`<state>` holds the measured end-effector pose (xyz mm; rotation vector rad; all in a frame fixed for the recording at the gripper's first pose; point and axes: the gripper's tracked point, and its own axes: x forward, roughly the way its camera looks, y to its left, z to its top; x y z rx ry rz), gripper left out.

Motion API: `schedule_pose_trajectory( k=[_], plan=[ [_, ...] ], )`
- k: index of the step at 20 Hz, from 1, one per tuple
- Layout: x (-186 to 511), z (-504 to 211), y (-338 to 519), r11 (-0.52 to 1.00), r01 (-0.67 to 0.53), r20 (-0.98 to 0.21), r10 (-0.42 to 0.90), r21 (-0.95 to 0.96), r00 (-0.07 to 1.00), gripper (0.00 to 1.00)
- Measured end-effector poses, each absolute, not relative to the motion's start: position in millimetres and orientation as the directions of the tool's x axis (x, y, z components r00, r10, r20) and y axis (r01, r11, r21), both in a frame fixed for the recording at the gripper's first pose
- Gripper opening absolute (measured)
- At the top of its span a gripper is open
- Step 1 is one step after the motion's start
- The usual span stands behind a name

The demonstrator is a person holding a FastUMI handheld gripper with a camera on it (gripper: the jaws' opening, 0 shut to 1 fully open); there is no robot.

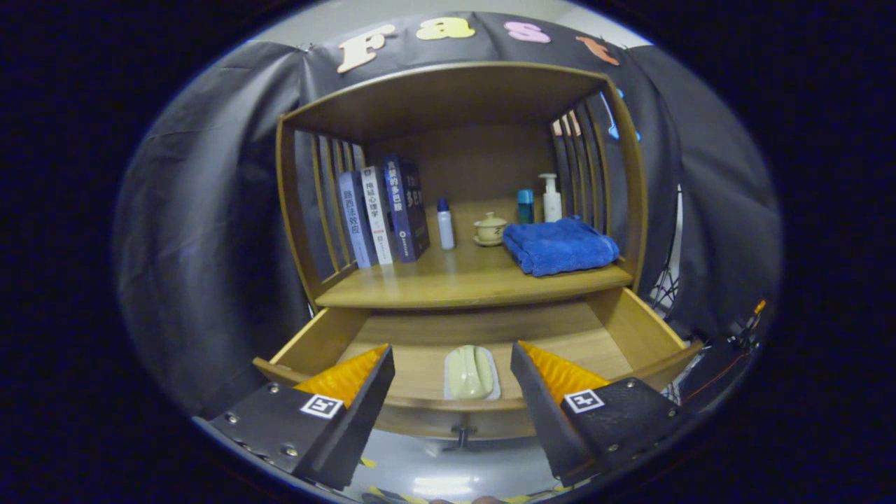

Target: Pull open the drawer, take out the items inside it, and place them on the countertop above the cabinet.

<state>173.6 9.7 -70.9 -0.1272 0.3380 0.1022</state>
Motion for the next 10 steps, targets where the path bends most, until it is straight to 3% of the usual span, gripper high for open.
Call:
schedule_pose_trajectory(
  k=[5,10],
  plan=[
    [226,-124,0,0.986,-0.120,-0.546,0.035,-0.120,0.837,0.99],
    [245,-170,7,0.985,-0.130,-0.668,0.019,-0.116,0.744,0.75]
  ],
)
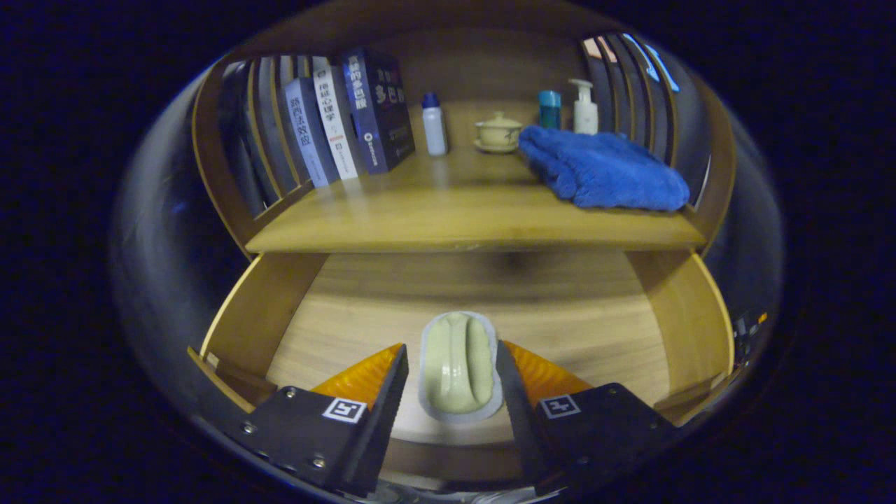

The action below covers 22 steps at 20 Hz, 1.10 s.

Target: Pull open the drawer, take out the items inside it, and place them on the countertop above the cabinet.

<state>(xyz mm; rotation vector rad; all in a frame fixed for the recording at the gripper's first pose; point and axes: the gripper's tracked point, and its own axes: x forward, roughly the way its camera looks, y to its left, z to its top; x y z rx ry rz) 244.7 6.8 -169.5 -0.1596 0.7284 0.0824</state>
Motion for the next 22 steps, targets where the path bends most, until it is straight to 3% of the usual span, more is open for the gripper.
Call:
schedule_pose_trajectory(
  k=[1,5,15,22],
  plan=[
    [250,-175,5,0.984,-0.126,-0.674,0.008,-0.127,0.738,0.75],
    [260,-177,5,0.991,-0.106,-0.673,0.027,-0.077,0.739,0.14],
    [215,-98,36,0.957,-0.278,-0.432,0.215,-0.088,0.876,0.14],
    [172,-1,40,0.955,-0.261,-0.155,0.240,-0.139,0.958,0.14]
  ],
)
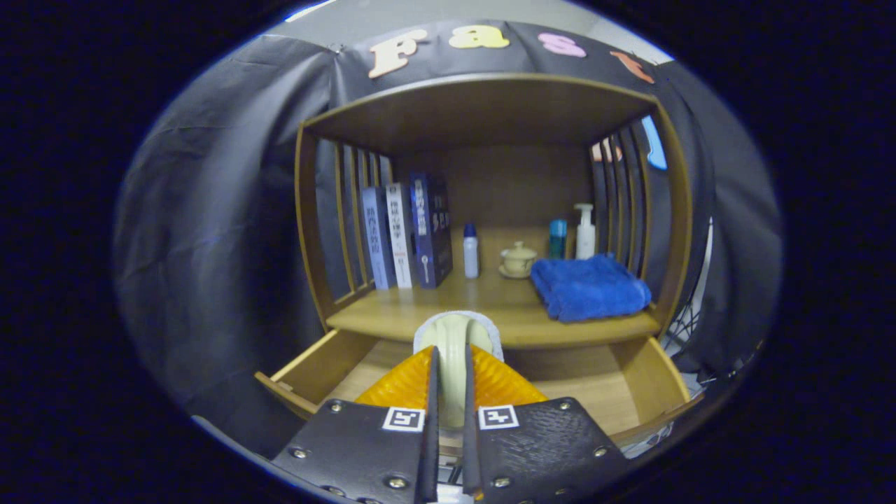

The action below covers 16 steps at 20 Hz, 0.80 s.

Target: Pull open the drawer, take out the items inside it, and place them on the countertop above the cabinet.

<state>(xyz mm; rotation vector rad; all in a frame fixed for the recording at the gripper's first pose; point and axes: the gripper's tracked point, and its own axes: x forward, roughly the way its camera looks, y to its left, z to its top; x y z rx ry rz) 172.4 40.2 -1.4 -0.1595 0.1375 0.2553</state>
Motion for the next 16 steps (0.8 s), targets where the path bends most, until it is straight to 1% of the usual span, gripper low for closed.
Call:
schedule_pose_trajectory(
  k=[4,8,12,16],
  plan=[
    [159,57,41,0.963,-0.244,-0.041,0.241,-0.113,0.970,0.14],
    [171,93,39,0.965,-0.219,0.007,0.222,-0.142,0.975,0.14],
    [205,98,39,0.967,-0.186,0.003,0.189,-0.176,0.982,0.14],
    [247,73,37,0.973,-0.155,-0.053,0.148,-0.170,0.987,0.14]
  ],
)
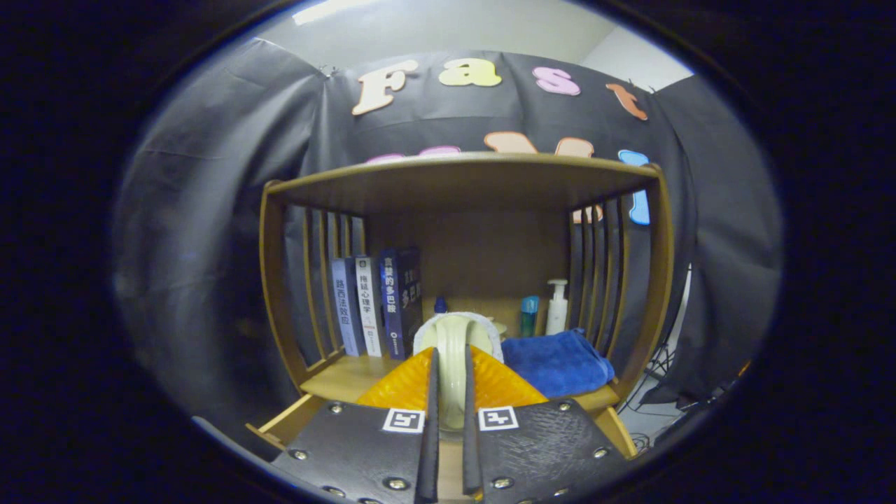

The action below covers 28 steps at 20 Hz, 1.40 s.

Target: Pull open the drawer, take out the items inside it, and place them on the countertop above the cabinet.

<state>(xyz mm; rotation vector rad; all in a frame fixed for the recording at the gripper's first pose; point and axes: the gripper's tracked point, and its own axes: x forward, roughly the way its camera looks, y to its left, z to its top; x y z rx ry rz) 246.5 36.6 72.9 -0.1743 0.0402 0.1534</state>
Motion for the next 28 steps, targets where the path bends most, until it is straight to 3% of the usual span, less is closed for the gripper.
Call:
schedule_pose_trajectory(
  k=[10,28],
  plan=[
    [324,-37,24,0.990,-0.097,-0.281,0.066,-0.098,0.957,0.14],
    [413,-40,34,1.000,0.009,-0.230,-0.009,0.001,0.973,0.14]
  ],
)
